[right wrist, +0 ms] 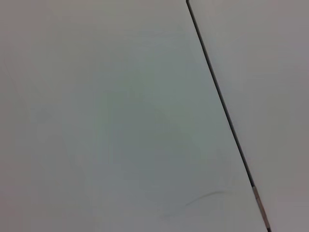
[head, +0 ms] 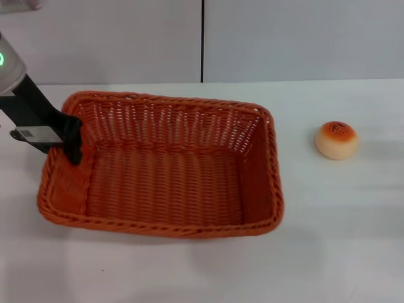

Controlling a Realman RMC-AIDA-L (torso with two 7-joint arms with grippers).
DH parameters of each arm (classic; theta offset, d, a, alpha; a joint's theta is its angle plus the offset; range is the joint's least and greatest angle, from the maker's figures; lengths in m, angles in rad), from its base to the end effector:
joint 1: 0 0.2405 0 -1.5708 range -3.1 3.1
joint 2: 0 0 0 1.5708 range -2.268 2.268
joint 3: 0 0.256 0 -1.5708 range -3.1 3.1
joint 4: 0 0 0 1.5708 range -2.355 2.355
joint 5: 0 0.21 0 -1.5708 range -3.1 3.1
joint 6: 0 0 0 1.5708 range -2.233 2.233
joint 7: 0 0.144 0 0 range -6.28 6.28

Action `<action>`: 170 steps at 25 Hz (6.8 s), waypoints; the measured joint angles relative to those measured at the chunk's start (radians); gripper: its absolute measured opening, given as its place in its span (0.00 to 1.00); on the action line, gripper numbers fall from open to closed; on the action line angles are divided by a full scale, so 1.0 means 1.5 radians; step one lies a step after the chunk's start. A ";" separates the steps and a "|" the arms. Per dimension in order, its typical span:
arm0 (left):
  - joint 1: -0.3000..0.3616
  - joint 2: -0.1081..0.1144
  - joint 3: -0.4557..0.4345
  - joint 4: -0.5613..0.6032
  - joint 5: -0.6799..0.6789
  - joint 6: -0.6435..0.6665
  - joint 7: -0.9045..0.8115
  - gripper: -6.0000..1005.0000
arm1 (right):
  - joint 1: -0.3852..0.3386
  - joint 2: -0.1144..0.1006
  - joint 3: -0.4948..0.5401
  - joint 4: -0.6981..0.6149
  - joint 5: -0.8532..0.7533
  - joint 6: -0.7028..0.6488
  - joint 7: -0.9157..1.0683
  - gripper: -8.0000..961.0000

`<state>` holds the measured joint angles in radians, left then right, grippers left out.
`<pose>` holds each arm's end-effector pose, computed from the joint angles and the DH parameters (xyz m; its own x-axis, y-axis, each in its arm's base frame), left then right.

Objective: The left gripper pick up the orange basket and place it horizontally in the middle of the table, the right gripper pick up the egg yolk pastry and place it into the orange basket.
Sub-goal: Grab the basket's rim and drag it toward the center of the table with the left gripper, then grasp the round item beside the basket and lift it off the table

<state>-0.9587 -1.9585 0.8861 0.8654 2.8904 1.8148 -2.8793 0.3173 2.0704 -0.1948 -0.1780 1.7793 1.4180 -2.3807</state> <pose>-0.2049 0.3917 0.0636 0.1257 0.9819 -0.1415 0.8412 -0.1811 -0.5095 0.3717 0.2801 0.0477 0.4606 0.0733 -0.8846 -0.8652 -0.1856 -0.4659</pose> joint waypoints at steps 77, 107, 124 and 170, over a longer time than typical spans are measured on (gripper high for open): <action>0.293 -0.054 -0.161 0.401 -0.355 -0.062 0.316 0.65 | -0.023 0.001 -0.001 -0.103 -0.070 0.006 0.185 0.63; 0.507 -0.068 -0.269 -0.179 -0.996 -0.274 1.303 0.65 | 0.022 -0.001 -0.085 -0.431 -0.348 0.068 0.798 0.63; 0.535 -0.067 -0.357 -0.351 -1.073 -0.256 1.499 0.65 | 0.215 -0.105 -0.076 -0.529 -0.863 0.247 1.212 0.63; 0.533 -0.061 -0.347 -0.394 -1.072 -0.283 1.588 0.65 | 0.313 -0.107 -0.184 -0.242 -0.860 -0.019 1.228 0.60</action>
<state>-0.1598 -2.0494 0.3657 0.2749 1.2824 1.3907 -0.4971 0.7865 1.9105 -0.4711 -0.5414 0.4899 1.3889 -0.5393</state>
